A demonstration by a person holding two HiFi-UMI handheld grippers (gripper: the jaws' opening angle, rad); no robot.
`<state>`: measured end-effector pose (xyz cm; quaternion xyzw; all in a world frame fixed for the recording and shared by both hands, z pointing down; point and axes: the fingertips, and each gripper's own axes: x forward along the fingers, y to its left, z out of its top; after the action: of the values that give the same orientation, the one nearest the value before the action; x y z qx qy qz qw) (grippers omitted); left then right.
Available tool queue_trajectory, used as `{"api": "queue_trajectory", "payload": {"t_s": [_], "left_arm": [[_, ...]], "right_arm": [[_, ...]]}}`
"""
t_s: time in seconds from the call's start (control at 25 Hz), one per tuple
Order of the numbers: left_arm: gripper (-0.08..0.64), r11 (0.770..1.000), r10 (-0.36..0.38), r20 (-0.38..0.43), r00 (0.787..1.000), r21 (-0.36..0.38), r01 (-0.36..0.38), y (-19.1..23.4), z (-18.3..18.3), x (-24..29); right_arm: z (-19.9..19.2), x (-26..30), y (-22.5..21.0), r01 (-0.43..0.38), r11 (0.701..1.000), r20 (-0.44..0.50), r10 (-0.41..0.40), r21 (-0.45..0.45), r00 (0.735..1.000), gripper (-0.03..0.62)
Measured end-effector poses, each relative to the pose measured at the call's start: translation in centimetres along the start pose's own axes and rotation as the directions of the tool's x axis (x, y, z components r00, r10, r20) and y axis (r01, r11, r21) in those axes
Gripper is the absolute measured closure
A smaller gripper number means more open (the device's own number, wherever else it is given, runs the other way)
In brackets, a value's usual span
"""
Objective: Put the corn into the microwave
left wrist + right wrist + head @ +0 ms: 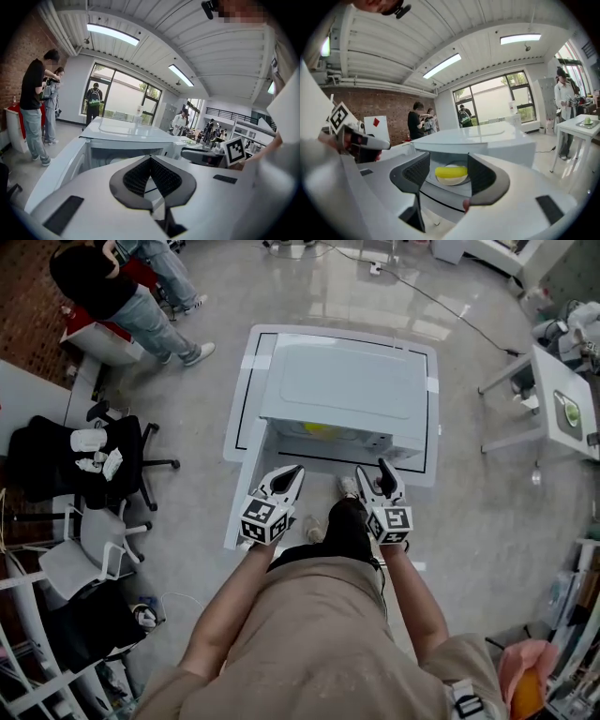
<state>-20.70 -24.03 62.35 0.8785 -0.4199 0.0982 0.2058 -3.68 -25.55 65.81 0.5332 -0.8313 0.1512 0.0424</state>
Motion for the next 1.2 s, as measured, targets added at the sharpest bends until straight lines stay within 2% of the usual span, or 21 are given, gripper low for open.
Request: {"api": "queue_trajectory", "payload": {"t_s": [0.12, 0.36, 0.6, 0.68, 0.88, 1.0, 1.2], "left_arm": [[0.560, 1.000, -0.004, 0.041, 0.999, -0.024, 0.005, -0.6, 0.5, -1.8], [0.560, 0.998, -0.006, 0.122, 0.993, -0.054, 0.012, -2.9, 2.8, -3.5], [0.560, 1.000, -0.030, 0.170, 0.985, 0.000, 0.030, -7.5, 5.5, -5.5], [0.560, 0.999, -0.023, 0.149, 0.989, 0.035, 0.018, -9.0, 5.1, -5.9], [0.560, 0.999, -0.028, 0.118, 0.993, 0.035, 0.024, -14.5, 2.6, -7.3], [0.560, 0.997, -0.054, 0.113, 0.992, 0.055, 0.048, -18.6, 1.5, -8.5], [0.560, 0.996, -0.084, 0.063, 0.994, 0.047, 0.081, -24.3, -2.1, -10.6]], "right_arm": [[3.3, -5.4, -1.5, 0.038, 0.999, 0.032, -0.039, 0.026, 0.999, 0.335], [9.0, -13.3, -4.6, 0.118, 0.993, 0.128, -0.119, 0.014, 0.985, 0.336], [12.3, -19.0, -5.6, 0.135, 0.991, 0.203, -0.132, -0.001, 0.970, 0.336], [12.7, -21.4, -5.6, 0.143, 0.990, 0.220, -0.141, 0.006, 0.965, 0.336], [12.3, -28.4, -6.2, 0.148, 0.989, 0.238, -0.151, 0.028, 0.960, 0.336], [11.2, -32.2, -6.6, 0.152, 0.987, 0.236, -0.161, 0.055, 0.958, 0.336], [8.5, -37.9, -6.4, 0.141, 0.986, 0.222, -0.157, 0.086, 0.962, 0.336]]}}
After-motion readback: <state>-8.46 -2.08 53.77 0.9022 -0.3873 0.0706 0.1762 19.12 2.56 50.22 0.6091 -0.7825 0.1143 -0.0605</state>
